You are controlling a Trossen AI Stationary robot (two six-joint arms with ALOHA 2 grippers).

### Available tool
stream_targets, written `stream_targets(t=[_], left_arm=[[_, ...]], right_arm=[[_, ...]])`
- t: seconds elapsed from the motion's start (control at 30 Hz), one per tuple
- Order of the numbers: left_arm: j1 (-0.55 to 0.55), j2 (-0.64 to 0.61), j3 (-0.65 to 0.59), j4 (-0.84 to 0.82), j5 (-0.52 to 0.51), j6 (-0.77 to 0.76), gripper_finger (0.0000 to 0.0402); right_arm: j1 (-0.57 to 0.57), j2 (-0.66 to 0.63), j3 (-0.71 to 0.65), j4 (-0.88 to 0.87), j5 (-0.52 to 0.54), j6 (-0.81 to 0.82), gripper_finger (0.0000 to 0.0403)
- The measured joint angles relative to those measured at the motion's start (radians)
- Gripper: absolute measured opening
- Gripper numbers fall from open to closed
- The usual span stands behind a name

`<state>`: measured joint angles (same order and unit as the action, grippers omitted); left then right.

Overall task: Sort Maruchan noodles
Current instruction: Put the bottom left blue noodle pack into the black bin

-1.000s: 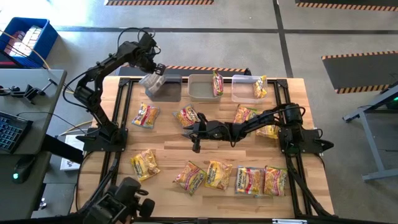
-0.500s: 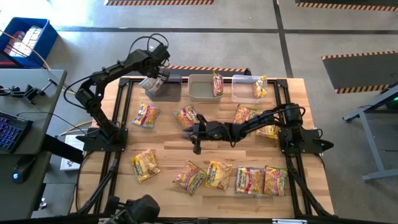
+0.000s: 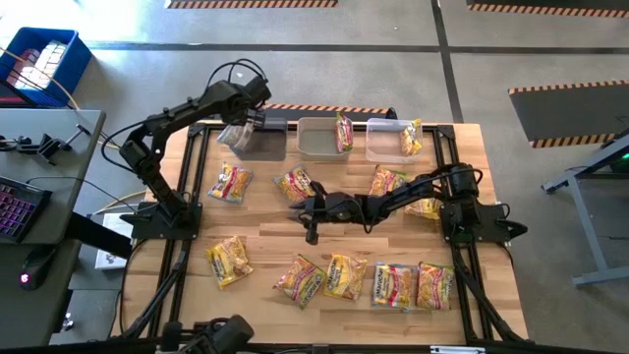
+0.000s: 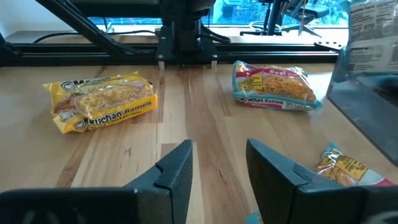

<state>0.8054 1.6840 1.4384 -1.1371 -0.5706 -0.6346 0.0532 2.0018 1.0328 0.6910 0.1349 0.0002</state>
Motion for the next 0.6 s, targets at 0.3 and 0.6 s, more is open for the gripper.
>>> stream_targets(t=[0.3, 0.6], left_arm=[[0.003, 0.036, 0.000, -0.028, 0.007, -0.009, 0.0000], [-0.017, 0.101, 0.000, 0.006, 0.037, -0.003, 0.0000]], right_arm=[[0.000, 0.000, 0.000, 0.000, 0.000, 0.000, 0.0134], [0.000, 0.000, 0.000, -0.014, 0.001, -0.005, 0.0134]])
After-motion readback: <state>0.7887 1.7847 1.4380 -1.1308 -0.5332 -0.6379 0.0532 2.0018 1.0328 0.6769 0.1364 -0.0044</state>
